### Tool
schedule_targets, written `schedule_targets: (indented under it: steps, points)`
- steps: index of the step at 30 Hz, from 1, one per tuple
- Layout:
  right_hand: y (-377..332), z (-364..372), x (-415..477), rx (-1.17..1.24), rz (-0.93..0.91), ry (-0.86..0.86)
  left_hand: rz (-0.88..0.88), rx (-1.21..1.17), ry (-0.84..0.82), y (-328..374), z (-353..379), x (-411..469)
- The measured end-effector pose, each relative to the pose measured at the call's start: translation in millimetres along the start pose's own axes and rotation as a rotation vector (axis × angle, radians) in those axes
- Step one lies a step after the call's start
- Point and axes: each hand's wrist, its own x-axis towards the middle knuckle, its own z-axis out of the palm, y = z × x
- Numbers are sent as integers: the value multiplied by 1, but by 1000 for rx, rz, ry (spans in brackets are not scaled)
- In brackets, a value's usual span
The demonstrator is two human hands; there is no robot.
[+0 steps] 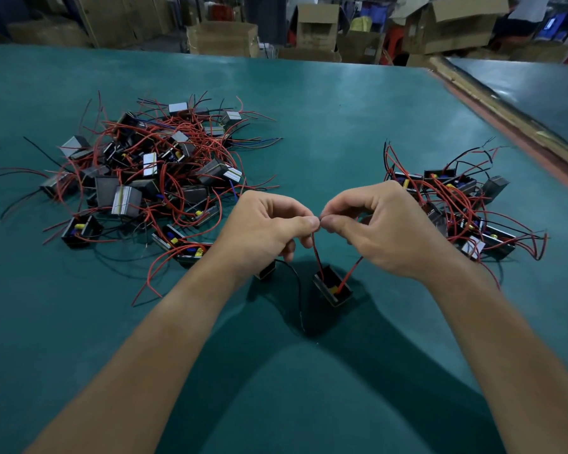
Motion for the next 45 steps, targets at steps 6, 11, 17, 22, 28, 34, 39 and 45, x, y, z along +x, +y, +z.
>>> schedule_targets:
  steps: [6, 11, 17, 22, 28, 34, 39, 45]
  points:
    - [-7, -1, 0, -6, 124, -105, 269, 350, 61, -1, 3, -5]
    - [-11, -9, 0, 305, 467, -263, 438, 468, 77, -1, 7, -9]
    - [-10, -8, -2, 401, 291, -174, 255, 263, 73, 1, 4, -5]
    - [-6, -3, -1, 396, 79, -68, -2, -37, 38, 5, 1, -1]
    - [-4, -1, -1, 253, 48, 0, -84, -72, -5, 7, 1, -1]
    - [-3, 1, 1, 163, 156, -5, 102, 30, -20, 5, 5, -5]
    - [-3, 2, 2, 262, 121, 84, 86, 28, 26, 2, 4, -2]
    - [3, 0, 0, 121, -24, 57, 9, -49, 42, 1, 2, 0]
